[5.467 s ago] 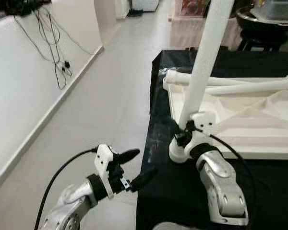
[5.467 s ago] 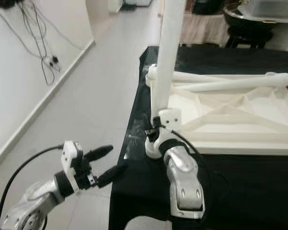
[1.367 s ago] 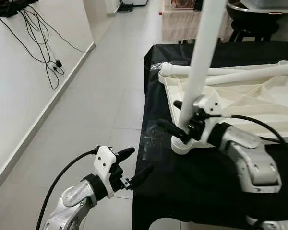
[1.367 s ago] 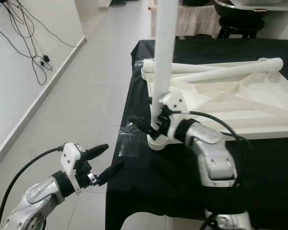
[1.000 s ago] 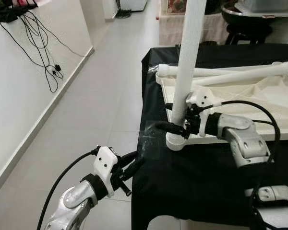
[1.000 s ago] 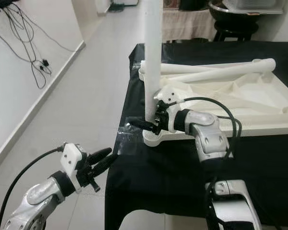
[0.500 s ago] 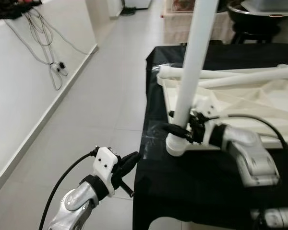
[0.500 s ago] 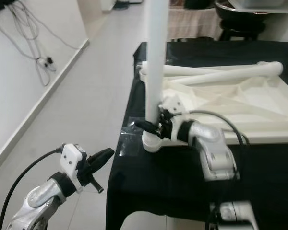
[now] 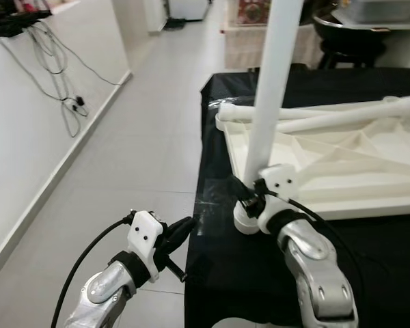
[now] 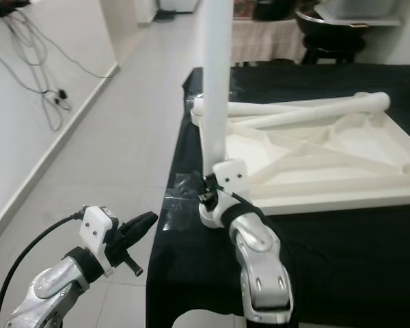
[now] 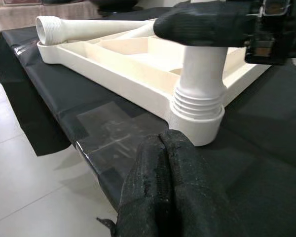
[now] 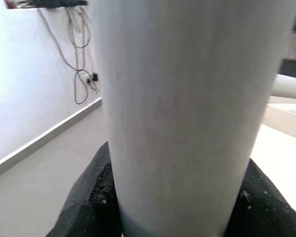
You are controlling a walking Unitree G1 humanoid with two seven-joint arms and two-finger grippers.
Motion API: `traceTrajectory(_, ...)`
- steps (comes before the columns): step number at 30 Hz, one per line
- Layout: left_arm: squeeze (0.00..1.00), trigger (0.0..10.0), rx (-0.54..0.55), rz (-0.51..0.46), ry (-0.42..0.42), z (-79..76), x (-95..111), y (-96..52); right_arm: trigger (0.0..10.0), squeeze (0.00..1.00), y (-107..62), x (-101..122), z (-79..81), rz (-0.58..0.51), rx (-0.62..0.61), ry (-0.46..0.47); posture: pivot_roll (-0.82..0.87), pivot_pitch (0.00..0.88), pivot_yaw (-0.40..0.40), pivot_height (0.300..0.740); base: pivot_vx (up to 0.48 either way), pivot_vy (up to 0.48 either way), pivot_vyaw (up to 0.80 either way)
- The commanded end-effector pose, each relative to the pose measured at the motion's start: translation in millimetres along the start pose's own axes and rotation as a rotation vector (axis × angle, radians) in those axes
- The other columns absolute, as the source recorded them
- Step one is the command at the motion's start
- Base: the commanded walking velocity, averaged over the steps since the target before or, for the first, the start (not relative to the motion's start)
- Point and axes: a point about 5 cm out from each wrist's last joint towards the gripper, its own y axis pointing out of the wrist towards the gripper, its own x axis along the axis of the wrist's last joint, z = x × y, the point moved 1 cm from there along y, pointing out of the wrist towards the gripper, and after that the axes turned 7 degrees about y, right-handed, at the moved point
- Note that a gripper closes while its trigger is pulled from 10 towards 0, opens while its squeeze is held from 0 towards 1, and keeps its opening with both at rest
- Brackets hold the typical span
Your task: Building children table
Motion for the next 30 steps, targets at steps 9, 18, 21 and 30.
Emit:
traceTrajectory(9, 0.00, 10.0, 0.013, 0.024, -0.018, 1.2, -5, -0.2, 10.0, 1.00, 16.6, 12, -2.8, -0.003, 0.355, -0.017, -0.02, 0.150, 0.065, 0.740, 0.000, 0.000, 0.00)
traceTrajectory(18, 0.00, 10.0, 0.031, 0.018, -0.016, 0.9, -5, 1.4, 8.5, 0.00, 25.8, 19, -20.8, 0.092, 0.815, -0.073, 0.00, 0.140, 0.047, 0.740, 0.000, 0.000, 0.00)
traceTrajectory(21, 0.00, 10.0, 0.033, 0.017, -0.016, 0.2, -5, 1.1, 0.0, 0.00, 32.9, 23, -26.1, 0.086, 0.820, -0.033, 0.00, 0.143, 0.046, 0.740, 0.000, 0.000, 0.00)
traceTrajectory(30, 0.00, 10.0, 0.035, 0.015, -0.024, -1.7, -4, 0.3, 0.0, 0.00, 27.1, 16, -32.3, 0.094, 0.779, -0.047, -0.01, 0.159, 0.050, 0.740, 0.000, 0.000, 0.00)
